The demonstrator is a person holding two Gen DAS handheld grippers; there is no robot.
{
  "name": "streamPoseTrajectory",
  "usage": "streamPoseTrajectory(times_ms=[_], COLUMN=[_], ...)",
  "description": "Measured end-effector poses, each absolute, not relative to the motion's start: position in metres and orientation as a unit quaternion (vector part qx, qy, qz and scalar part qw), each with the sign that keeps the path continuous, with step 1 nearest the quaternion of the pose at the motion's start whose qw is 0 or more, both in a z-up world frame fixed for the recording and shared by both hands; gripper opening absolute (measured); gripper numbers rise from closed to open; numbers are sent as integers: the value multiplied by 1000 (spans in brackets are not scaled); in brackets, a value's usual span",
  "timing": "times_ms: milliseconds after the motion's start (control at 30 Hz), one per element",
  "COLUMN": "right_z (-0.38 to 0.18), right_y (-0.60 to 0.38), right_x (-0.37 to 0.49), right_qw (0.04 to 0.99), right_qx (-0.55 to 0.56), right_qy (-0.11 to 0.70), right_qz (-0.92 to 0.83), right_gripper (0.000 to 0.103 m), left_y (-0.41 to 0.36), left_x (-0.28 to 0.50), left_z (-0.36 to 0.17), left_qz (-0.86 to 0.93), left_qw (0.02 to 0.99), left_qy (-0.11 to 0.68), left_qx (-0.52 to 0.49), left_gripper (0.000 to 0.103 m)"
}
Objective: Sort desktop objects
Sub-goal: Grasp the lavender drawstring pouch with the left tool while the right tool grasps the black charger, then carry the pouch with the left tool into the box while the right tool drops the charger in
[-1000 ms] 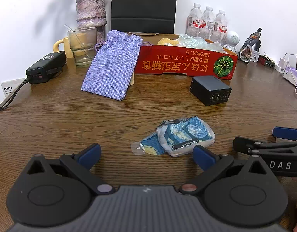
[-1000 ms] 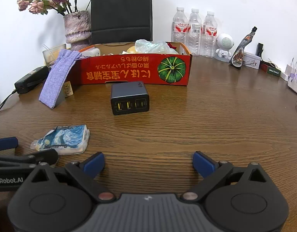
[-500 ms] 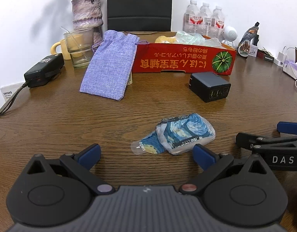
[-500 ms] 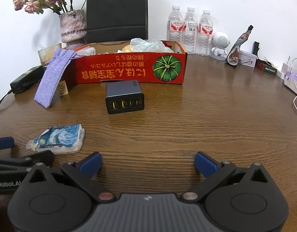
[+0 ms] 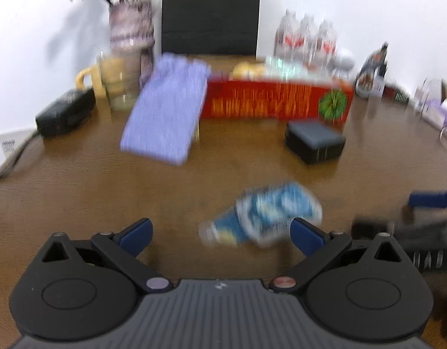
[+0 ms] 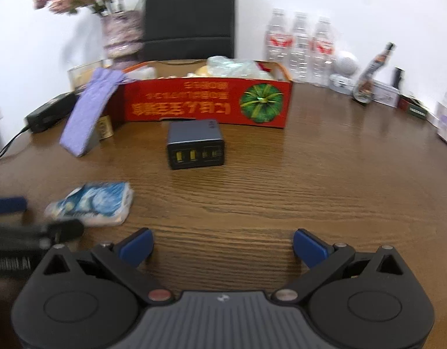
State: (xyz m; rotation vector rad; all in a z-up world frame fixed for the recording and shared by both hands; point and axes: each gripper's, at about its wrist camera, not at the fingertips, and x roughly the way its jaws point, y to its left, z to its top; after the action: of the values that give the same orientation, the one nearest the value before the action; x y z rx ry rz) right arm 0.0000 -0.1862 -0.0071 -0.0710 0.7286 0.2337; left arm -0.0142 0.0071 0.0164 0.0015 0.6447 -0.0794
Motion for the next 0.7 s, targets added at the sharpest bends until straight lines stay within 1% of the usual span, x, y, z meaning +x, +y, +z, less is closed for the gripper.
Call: streamPoseTrajectory(times_ms=[67,167,233,267,300,333,400,433,467,500,533,567,633,667,700], right_z=[-2,10,14,15,15,14,12,11,9,7,5,2,-3,-4,-4], right_y=[-188,-190,-184,-180,-175,-170,-159,-155,-151,-148,-144,-144,-145,-147,-149], right_x=[9,27,44,53,61,69,82,88,93,98,104,107,107,105,101], right_qw=[923,930,930,930,931,932,932,932,930,928,927,925,925,926,927], right_qx=[-27,11,15,12,9,4,-9,-17,-24,-30,-35,-37,-36,-37,-36], right_qy=[364,343,338,336,332,331,332,332,336,341,345,351,350,347,344], right_qz=[123,132,145,149,148,146,145,147,146,146,145,145,144,145,145], right_gripper=[103,103,103,103,102,101,97,95,94,88,79,76,64,62,58], left_y=[14,25,32,28,24,21,21,23,26,29,30,32,35,38,41], left_x=[8,43,66,77,85,90,97,100,102,102,98,94,82,74,66], left_z=[24,35,42,37,32,28,22,20,19,19,21,23,31,37,41], left_qz=[-38,-35,-33,-25,-13,-8,-11,-12,-12,-12,-10,-8,5,8,6], left_qw=[953,959,963,963,963,961,957,955,953,951,952,954,959,961,963], left_qy=[302,279,264,261,258,259,273,281,291,300,295,289,275,271,268], left_qx=[10,24,34,56,77,94,99,92,81,75,76,78,70,56,38], left_gripper=[103,103,101,94,82,76,46,39,22,11,9,5,4,4,4])
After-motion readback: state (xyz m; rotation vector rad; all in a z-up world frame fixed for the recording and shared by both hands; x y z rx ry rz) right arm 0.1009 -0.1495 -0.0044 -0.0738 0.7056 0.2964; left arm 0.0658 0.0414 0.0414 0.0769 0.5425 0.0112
